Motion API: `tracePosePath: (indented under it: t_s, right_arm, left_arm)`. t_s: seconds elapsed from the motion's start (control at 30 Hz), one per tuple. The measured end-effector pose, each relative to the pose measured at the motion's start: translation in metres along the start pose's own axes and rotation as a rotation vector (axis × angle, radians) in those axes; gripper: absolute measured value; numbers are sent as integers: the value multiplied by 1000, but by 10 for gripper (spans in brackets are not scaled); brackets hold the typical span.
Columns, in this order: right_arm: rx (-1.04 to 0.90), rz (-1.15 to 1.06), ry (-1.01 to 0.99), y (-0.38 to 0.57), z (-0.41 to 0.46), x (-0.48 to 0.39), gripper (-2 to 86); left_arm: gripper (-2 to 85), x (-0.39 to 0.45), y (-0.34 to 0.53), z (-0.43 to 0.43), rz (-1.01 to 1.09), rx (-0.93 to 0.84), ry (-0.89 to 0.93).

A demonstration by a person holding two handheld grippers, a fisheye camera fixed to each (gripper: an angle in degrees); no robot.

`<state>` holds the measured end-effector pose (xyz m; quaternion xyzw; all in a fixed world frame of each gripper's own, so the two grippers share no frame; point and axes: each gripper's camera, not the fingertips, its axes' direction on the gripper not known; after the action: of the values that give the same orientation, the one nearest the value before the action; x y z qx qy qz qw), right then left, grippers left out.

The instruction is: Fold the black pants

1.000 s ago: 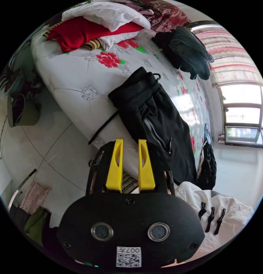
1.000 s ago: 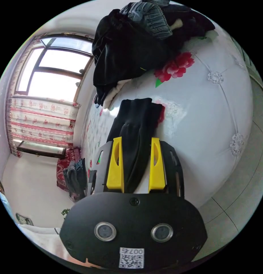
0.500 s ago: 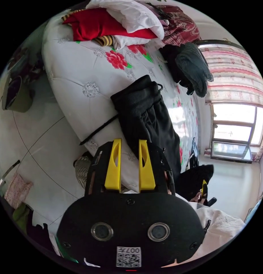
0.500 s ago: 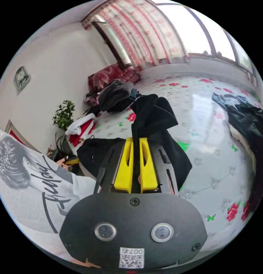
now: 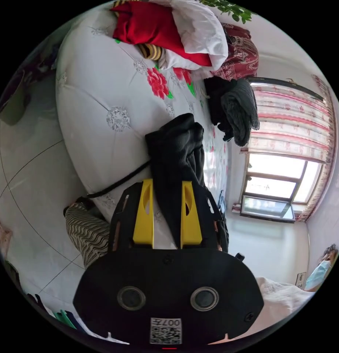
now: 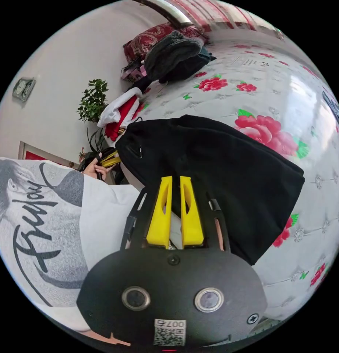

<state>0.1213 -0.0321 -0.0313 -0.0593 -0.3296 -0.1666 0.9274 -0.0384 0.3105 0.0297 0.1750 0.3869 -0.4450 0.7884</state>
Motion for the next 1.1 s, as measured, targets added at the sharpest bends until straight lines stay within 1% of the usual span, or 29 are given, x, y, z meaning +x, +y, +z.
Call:
tracePosePath:
  t_s: [0.1,0.23,0.4,0.47,0.6,0.7,0.8,0.87,0.97,1.03,1.1]
  right_arm:
    - [64,46,22,15,-15,4,42]
    - [103,103,10,31,-29,12,64]
    - [140,182,-39,39,-34,29,75]
    - [168,203,-67,38,-36,33,77]
    - [181,203,-81,39,-38,36,76]
    - [181,207,-72,45,-40,38,73]
    - [203,230,-78,57,-44,44,69]
    - [220,254,-87,66,-46,51,67]
    - [242,282,-100,77,-49,59,66]
    - [249,297,-112,83,-49,64,66]
    - [252,307,-119,87,-49,68,66]
  left_arm:
    - [113,-1,0,-22,43,15,-60]
    - [128,-10,-7,-35,77,35,-51]
    - [130,-8,-14,-11,55,87,34]
    - [121,-11,-15,-7,51,96,35]
    - [58,-26,-18,-9,-26,93,81]
    - [50,-11,-12,-11,41,117,112]
    - [65,5,-3,-15,124,128,106]
    - [88,3,3,-16,128,129,120]
    - [122,-30,13,-17,25,134,187]
    - [134,-52,22,-19,-66,179,230]
    - [138,-51,25,-18,-73,218,258]
